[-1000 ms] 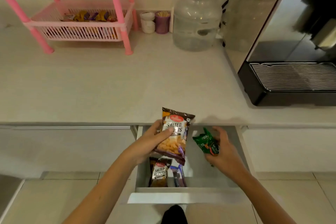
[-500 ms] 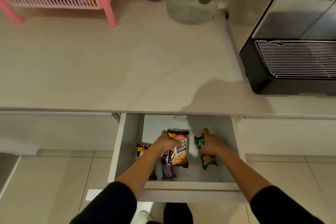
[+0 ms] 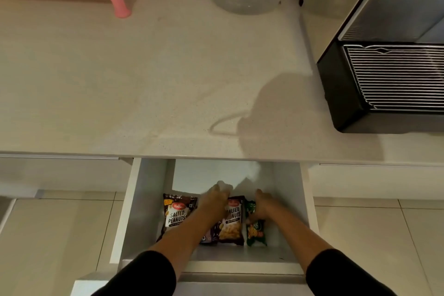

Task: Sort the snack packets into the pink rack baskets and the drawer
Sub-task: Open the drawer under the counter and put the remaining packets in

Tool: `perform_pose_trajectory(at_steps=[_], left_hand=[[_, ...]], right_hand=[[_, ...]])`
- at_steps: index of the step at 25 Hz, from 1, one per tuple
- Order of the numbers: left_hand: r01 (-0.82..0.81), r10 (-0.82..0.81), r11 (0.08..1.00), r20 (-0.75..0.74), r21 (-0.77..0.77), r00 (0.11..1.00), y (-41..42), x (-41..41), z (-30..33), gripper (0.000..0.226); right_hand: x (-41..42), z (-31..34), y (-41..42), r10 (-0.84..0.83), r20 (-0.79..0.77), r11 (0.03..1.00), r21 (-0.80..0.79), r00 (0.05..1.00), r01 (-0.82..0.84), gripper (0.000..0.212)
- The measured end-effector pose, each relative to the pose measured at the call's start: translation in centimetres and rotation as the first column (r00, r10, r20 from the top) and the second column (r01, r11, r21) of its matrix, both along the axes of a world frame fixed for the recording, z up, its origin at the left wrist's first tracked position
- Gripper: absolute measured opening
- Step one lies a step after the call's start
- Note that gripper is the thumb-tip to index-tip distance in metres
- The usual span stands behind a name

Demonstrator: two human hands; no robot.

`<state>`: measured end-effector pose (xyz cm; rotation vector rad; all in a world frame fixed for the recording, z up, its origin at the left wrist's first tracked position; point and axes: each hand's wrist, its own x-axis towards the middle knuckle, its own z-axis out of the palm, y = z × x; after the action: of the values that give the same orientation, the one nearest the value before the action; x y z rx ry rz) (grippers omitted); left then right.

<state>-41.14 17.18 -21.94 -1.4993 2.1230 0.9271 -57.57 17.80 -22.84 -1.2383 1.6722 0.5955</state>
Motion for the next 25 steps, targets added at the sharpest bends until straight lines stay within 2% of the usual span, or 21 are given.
perform_pose_trajectory(at_steps=[2,4,7,9,12,15,17,18,20,22,25], left_hand=[[0.056,-0.053,0.998,0.127,-0.019,0.990,-0.2,0.0,0.1,0.064],[0.050,-0.046,0.999,0.180,-0.016,0.983,-0.4,0.2,0.4,0.075],[0.086,-0.073,0.995,0.211,-0.053,0.975,-0.5,1.3,1.9,0.076],[0.111,-0.099,0.991,0.155,-0.072,0.983,-0.4,2.7,3.8,0.062],[0.068,-0.077,0.992,-0.089,-0.107,0.993,1.2,5.2,7.6,0.048],[-0.001,-0.033,0.996,-0.379,-0.090,0.925,4.4,7.7,11.5,0.030],[0.044,-0.055,0.998,-0.497,-0.034,0.866,7.1,9.4,13.5,0.022],[0.074,-0.088,0.996,-0.522,-0.048,0.849,8.3,10.1,14.2,0.028],[0.119,-0.206,0.971,-0.472,-0.207,0.857,10.4,11.2,14.5,0.040],[0.173,-0.333,0.889,-0.338,-0.425,0.880,12.0,12.2,14.2,0.047],[0.191,-0.394,0.765,-0.214,-0.615,0.894,13.3,13.0,13.4,0.047]], right_hand=[[-0.1,0.2,-0.1,0.010,0.014,1.000,0.009,1.000,-0.010,0.089],[0.0,0.9,0.0,0.023,0.010,1.000,0.003,1.000,-0.023,0.090],[0.3,2.6,0.6,0.064,-0.028,0.989,-0.131,0.998,-0.067,0.088],[0.4,4.4,1.0,0.101,-0.025,0.961,-0.258,0.995,-0.104,0.075],[1.0,8.1,2.5,0.056,0.115,0.914,-0.406,0.992,-0.004,0.054],[2.5,11.6,6.3,0.071,0.244,0.763,-0.638,0.967,0.105,0.033],[3.6,13.4,10.2,0.163,0.262,0.621,-0.777,0.951,0.107,0.023],[4.1,14.1,12.1,0.218,0.257,0.571,-0.816,0.941,0.090,0.020],[4.8,15.0,15.2,0.322,0.175,0.474,-0.881,0.931,0.002,0.025],[5.3,15.0,16.9,0.388,0.049,0.341,-0.935,0.920,-0.094,0.032],[5.3,14.3,17.2,0.404,-0.023,0.217,-0.969,0.914,-0.120,0.033]])
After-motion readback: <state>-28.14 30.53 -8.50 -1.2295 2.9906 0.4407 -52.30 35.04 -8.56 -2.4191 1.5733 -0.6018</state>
